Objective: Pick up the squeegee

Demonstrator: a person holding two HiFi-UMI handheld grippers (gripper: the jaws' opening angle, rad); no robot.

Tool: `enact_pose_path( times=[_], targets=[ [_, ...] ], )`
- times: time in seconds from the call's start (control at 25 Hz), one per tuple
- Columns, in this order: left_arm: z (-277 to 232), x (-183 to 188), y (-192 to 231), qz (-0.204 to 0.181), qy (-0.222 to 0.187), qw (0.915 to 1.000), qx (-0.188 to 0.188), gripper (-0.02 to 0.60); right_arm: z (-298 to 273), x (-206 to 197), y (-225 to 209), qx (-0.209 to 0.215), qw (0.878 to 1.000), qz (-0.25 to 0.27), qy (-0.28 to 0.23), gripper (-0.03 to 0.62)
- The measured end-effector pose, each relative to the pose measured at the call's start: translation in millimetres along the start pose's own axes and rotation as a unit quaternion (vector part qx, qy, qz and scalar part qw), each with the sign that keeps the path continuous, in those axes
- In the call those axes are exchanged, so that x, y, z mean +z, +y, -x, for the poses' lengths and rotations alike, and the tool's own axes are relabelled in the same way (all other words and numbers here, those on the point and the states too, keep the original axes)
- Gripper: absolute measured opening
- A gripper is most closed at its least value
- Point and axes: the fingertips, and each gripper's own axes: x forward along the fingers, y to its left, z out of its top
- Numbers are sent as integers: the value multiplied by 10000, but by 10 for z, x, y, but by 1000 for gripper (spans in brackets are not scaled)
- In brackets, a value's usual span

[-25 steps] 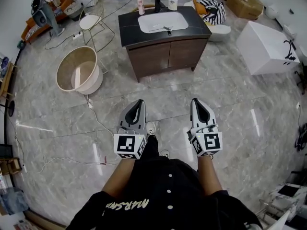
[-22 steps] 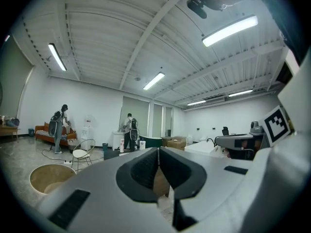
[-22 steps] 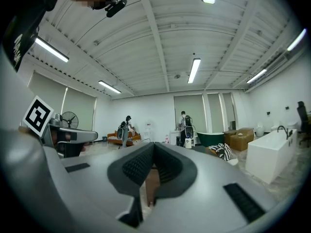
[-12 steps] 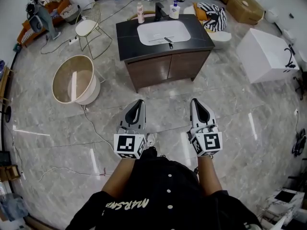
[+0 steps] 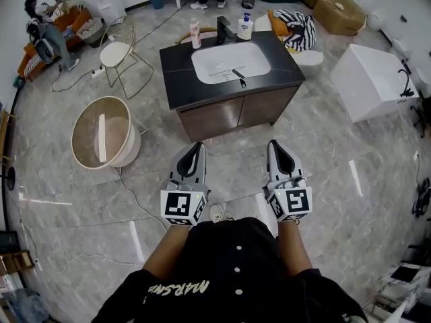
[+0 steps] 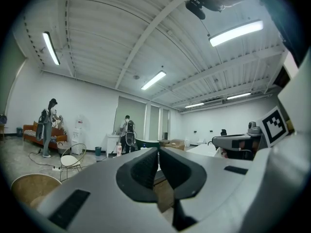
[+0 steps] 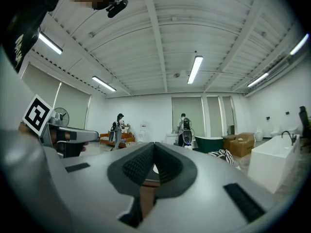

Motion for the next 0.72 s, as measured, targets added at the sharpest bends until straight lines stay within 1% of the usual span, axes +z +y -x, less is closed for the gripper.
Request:
enact_pose_path(
  times=[0.16,0.36,0.52,0.72],
  targets=[
    [-199,-119,140,69,152,9998,-76,20,-179,-142,-21,-92,9998,-96,148,-5],
    [-443,-248,218,96,272,9995,-162,18,-365,-255,-206,-237,9994,-156,218,-5],
    [-697,-288,324,139,291,9994,-147,18,-613,-286,-334,-244,9994,-129,204,-5],
    [-1130,-265,498,102,260,9996,-62,18,-1079,-323,-535,-146,9997,-141,168,-5]
  ],
)
